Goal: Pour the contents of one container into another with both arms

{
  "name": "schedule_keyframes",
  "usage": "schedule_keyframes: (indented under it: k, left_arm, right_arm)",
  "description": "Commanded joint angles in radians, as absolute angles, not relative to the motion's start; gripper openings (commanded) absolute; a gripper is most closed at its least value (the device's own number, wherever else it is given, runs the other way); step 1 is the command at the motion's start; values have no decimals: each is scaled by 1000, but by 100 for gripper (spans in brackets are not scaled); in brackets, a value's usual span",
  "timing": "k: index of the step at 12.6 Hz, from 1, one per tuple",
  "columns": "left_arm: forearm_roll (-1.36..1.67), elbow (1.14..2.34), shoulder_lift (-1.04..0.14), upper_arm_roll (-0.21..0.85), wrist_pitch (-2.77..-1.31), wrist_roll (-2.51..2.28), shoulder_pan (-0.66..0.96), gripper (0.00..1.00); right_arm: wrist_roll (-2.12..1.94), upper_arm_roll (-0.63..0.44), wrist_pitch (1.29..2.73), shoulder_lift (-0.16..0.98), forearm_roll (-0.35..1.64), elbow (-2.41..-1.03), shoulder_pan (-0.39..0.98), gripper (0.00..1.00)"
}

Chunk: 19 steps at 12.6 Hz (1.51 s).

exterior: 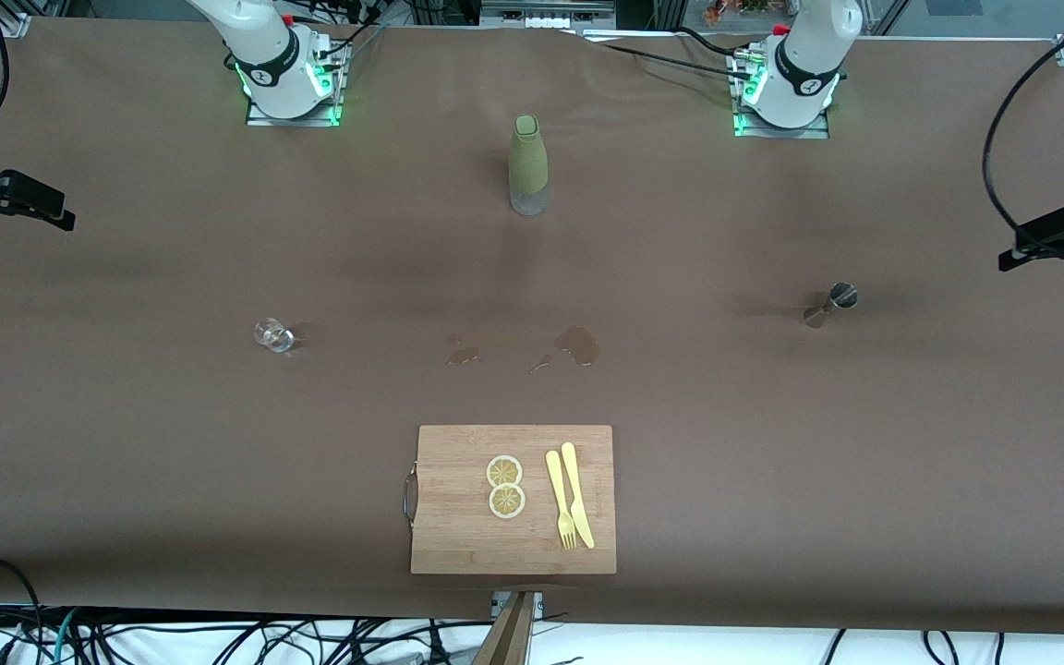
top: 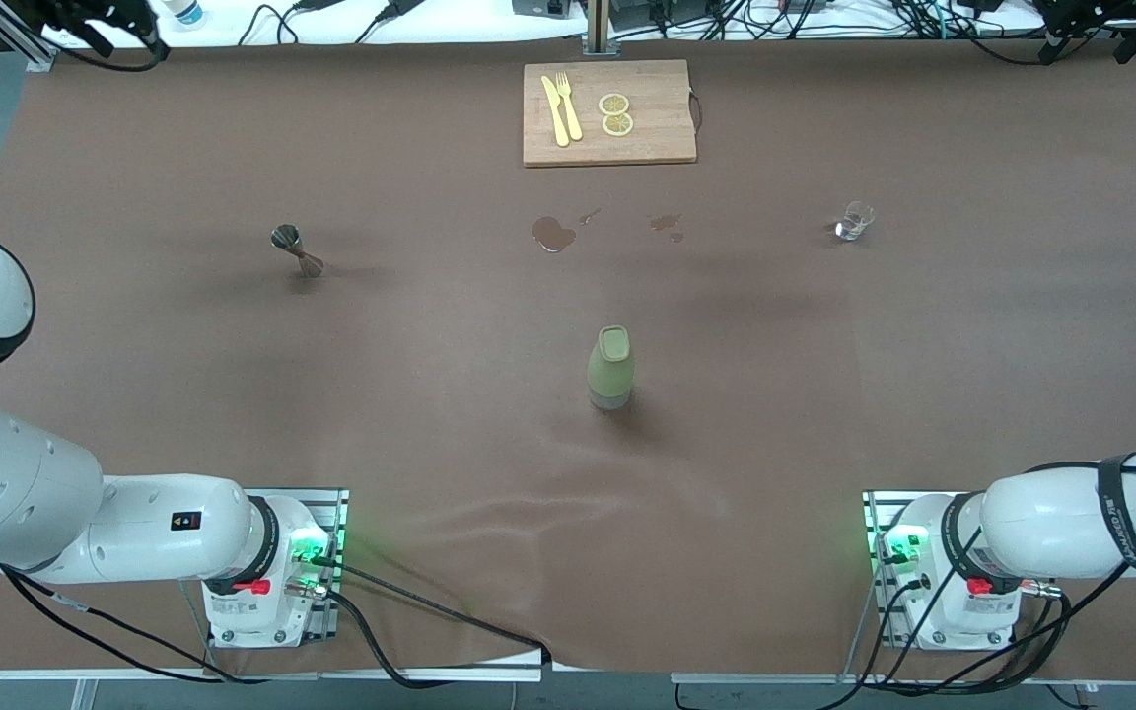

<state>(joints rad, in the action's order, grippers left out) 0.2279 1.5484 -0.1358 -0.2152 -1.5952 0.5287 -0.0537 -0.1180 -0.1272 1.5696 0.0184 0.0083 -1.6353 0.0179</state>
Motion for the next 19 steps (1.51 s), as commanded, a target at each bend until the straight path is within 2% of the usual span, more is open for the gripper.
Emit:
schedule_keyframes:
  k: [1,4,7,10,13,19]
  left_arm:
    - [348,1598,-137,-305,-1589,766,-61,100]
    - [496,1675,-141,-397,-1586,1086,-67,100]
    - [659,1738,-199,-481,-1537,1416,-74,100]
    - [773,1782,-271,-509,-1490,1711,-112,100]
    - [883,1801,-388,-509,-1421,1981,-162,100]
    - [1087,1799,-674,-509,-1280,2496,-212,100]
  right_arm:
    - [-126,-120,1557,18,9,-1634,11,100]
    - [-138,-124,1510,15,27,-1649,9,100]
    - [-494,-222,1506,40,113,-1652,3,100]
    - [-674,-281,1506,89,135,-1655,2,100]
    - [-854,-299,1503,146,138,-1655,-2,100]
    - [-1352,-350,1516,328,360,-1655,-64,100]
